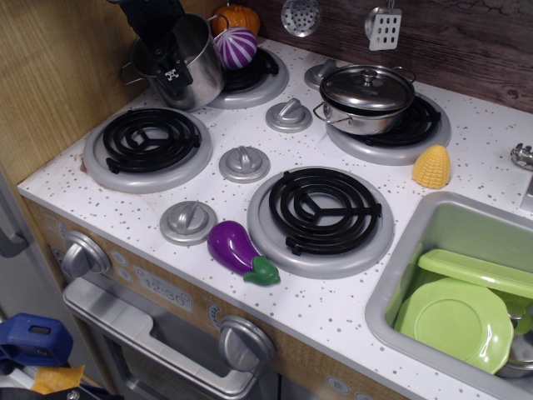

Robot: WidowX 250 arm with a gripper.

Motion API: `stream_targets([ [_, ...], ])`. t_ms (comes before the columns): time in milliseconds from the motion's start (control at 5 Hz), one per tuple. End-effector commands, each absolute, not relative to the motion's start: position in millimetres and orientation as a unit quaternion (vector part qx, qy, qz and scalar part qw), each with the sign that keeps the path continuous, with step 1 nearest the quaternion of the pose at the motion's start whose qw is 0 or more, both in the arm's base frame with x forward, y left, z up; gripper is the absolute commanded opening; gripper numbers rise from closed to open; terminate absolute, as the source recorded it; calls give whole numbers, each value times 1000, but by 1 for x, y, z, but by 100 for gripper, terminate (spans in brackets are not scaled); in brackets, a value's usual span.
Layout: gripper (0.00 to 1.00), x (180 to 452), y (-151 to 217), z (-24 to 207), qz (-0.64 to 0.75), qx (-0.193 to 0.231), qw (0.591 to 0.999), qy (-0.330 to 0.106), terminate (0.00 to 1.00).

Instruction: Put pot on stove which is near stove

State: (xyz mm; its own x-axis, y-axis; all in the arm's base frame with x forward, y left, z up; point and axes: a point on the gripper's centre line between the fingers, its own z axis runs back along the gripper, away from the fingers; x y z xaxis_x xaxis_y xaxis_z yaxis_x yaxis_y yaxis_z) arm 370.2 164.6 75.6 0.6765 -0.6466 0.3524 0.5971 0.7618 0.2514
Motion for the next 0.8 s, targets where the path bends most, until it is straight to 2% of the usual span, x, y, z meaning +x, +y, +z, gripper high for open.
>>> stream_targets([
  [0,100,370,165,76,-340,58,914,-214,0],
  [600,100,382,176,61,-366,46,898,-238,0],
])
